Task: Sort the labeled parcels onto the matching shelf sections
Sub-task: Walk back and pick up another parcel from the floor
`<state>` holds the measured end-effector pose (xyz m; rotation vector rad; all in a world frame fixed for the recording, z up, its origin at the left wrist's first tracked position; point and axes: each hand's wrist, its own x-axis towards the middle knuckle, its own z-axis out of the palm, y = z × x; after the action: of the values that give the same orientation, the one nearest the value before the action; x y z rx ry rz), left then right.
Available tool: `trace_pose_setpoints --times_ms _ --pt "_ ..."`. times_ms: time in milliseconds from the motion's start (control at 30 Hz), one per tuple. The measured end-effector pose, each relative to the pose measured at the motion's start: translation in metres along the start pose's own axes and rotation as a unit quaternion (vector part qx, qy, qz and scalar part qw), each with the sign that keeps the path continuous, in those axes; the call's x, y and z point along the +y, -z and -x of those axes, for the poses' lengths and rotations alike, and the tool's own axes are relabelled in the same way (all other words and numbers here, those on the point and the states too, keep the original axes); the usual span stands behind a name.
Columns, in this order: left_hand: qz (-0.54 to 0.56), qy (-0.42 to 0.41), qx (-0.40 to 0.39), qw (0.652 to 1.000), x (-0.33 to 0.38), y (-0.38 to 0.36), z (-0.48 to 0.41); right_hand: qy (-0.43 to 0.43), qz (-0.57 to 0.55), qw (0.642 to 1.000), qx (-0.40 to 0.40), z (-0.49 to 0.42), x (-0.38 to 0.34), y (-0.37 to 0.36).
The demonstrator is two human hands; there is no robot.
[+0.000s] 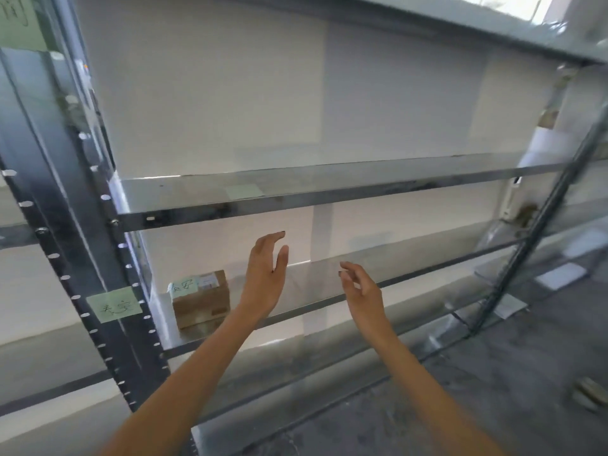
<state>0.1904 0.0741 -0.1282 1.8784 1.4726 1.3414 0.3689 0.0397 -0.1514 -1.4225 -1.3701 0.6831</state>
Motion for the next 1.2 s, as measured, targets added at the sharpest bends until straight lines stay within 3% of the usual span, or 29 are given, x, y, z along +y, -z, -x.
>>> trace_pose_setpoints --times_ms 400,800,1200 --pt "0.092 -0.128 -0.092 0.983 0.121 -0.18 -0.05 -0.013 0.033 0.989 0.14 -0.033 0.044 0.179" --pt "0.198 -0.172 -0.218 0.94 0.225 -0.356 -0.032 -0.039 0.093 0.952 0.29 0.009 0.095 0.359" --pt "0.263 -0.194 -0.323 0.888 0.282 -0.46 -0.026 -0.107 0.097 0.896 0.42 0.008 0.14 0.424"
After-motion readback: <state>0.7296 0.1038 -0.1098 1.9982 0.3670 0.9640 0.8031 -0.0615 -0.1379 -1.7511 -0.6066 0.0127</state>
